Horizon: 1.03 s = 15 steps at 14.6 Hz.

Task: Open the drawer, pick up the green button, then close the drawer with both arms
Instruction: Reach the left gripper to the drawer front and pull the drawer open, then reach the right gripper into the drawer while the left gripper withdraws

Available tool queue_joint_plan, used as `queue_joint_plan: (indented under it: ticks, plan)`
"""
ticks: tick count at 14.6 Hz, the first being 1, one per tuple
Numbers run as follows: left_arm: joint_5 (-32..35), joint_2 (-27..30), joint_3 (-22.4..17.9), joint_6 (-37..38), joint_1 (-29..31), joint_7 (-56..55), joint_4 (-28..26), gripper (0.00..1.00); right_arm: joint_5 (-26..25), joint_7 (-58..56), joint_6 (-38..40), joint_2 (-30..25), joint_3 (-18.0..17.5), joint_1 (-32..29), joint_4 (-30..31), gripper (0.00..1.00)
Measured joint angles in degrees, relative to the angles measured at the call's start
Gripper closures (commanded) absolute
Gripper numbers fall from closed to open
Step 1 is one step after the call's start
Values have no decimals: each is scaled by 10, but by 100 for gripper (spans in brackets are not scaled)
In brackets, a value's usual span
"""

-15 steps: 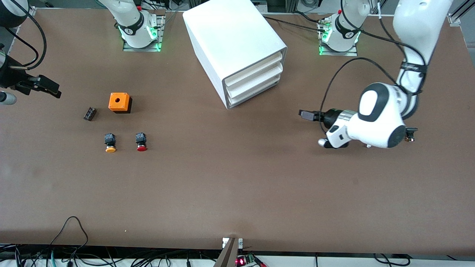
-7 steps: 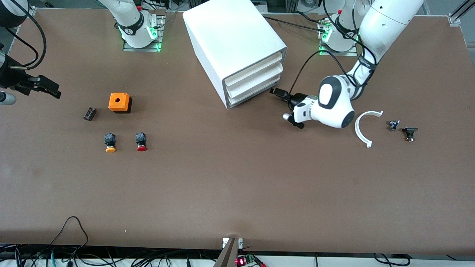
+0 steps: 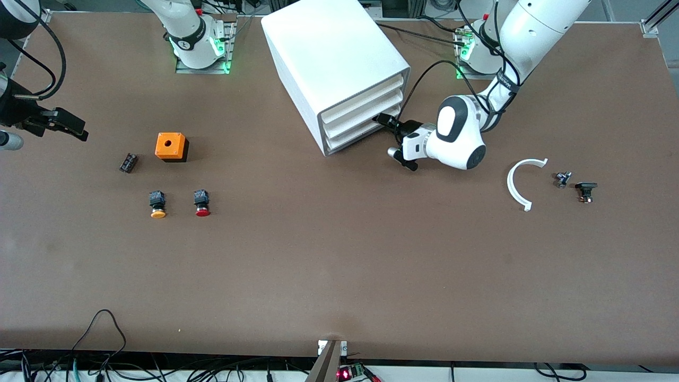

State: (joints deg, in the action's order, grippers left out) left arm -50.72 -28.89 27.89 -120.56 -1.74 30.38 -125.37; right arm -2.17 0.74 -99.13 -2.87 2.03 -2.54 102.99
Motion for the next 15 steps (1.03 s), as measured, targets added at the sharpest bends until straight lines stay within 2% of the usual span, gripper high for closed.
queue_joint_plan:
  ticks: [1, 6, 10, 11, 12, 15]
  plan:
    - [0, 0, 4, -3, 0, 0, -3, 100, 2, 0, 0, 0, 0, 0, 0, 0]
    - [-7, 10, 0, -7, 7, 12, -1, 100, 5, 0, -2, 5, 0, 0, 0, 0]
    - [-6, 27, -60, -33, 36, 32, 25, 98, 9, -3, -4, 28, -1, 1, -20, 0]
    - [-6, 29, -65, -35, 47, 41, 31, 11, 12, -3, -4, 32, -3, 2, -23, 0]
    - [-5, 31, -66, -35, 54, 45, 35, 0, 19, -3, -4, 36, -5, 4, -26, 0]
    - [-5, 35, -66, -65, 54, 39, 38, 0, 35, -3, -4, 39, -11, 32, -34, 0]
